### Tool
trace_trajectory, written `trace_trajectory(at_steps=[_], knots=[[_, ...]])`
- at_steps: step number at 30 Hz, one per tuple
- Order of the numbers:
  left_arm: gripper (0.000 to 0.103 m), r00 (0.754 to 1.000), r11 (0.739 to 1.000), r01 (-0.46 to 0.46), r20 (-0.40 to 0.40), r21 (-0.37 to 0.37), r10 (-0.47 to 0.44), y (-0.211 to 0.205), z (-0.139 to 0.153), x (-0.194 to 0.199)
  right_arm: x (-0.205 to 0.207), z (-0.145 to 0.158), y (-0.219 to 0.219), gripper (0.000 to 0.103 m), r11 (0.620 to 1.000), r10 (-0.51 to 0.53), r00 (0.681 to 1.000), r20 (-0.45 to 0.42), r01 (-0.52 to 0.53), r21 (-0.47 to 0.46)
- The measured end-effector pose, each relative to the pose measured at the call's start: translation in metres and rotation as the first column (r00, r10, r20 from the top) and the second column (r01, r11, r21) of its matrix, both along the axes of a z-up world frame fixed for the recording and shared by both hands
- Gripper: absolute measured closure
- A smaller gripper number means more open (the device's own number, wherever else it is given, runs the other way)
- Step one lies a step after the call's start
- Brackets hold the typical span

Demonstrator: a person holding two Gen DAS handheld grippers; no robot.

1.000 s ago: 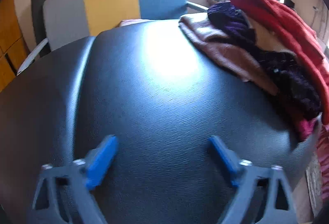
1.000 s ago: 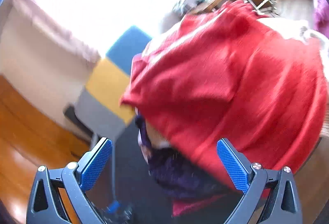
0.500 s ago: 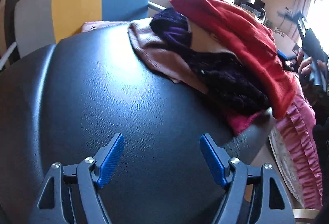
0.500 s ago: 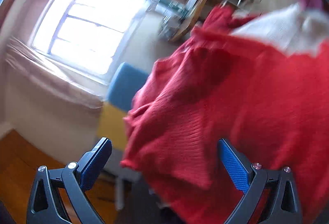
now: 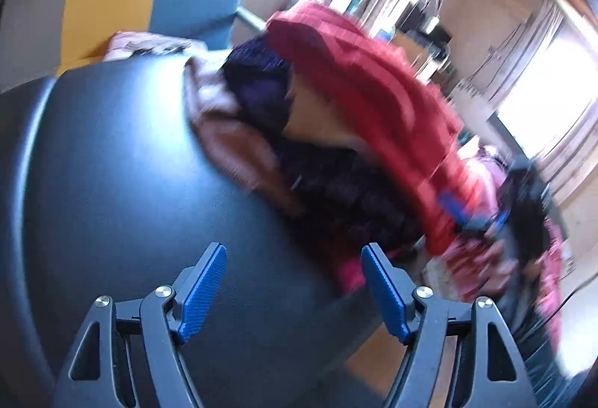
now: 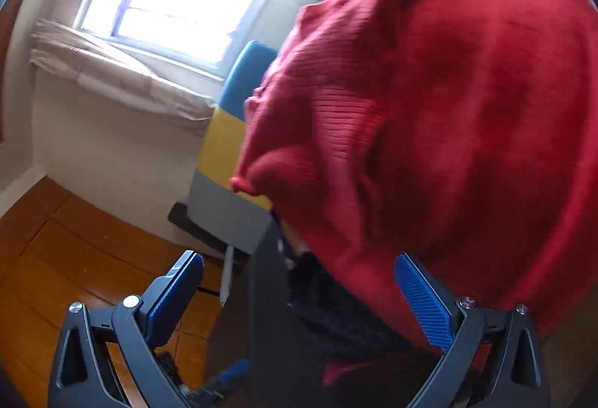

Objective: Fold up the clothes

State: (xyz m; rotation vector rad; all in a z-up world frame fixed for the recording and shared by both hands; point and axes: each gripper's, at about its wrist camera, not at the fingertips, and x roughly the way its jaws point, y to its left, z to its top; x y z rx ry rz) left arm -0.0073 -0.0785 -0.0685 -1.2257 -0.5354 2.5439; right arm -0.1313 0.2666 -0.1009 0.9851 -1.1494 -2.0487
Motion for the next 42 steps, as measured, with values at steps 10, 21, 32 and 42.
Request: trace_trajectory(at_steps=[10,21,32,42], knots=[[0.034,0.998,0.98,0.059,-0.032,0.187,-0.054,0.039,0.06,-0.107,-0.015,-0.024,-0.018,0.0,0.998,0.007,1.0,-0.001,-0.007,0.059],[0.043,0.989,0.925,-0.034,0.146,0.377,-0.023,0.066,0.026,-0.211,-0.009,-0.051,-0.016,0.0,1.0,-0.001,0.999,-0.049,0.0,-0.018],[0.094,0.984,0.944,-0.08,0.179,0.321,0.022,0.086,0.01,-0.239,-0.009,-0.053,-0.017,0.0,0.999,0.007,0.996,-0.093,-0.01,-0.035],[0.096,0.998,0.962,0.021,-0.065,0.272,-0.003,0.065,0.062,-0.167,-0.01,-0.019,-0.007,0.0,0.998,0.037,0.994,-0.102,-0.043,-0.053]])
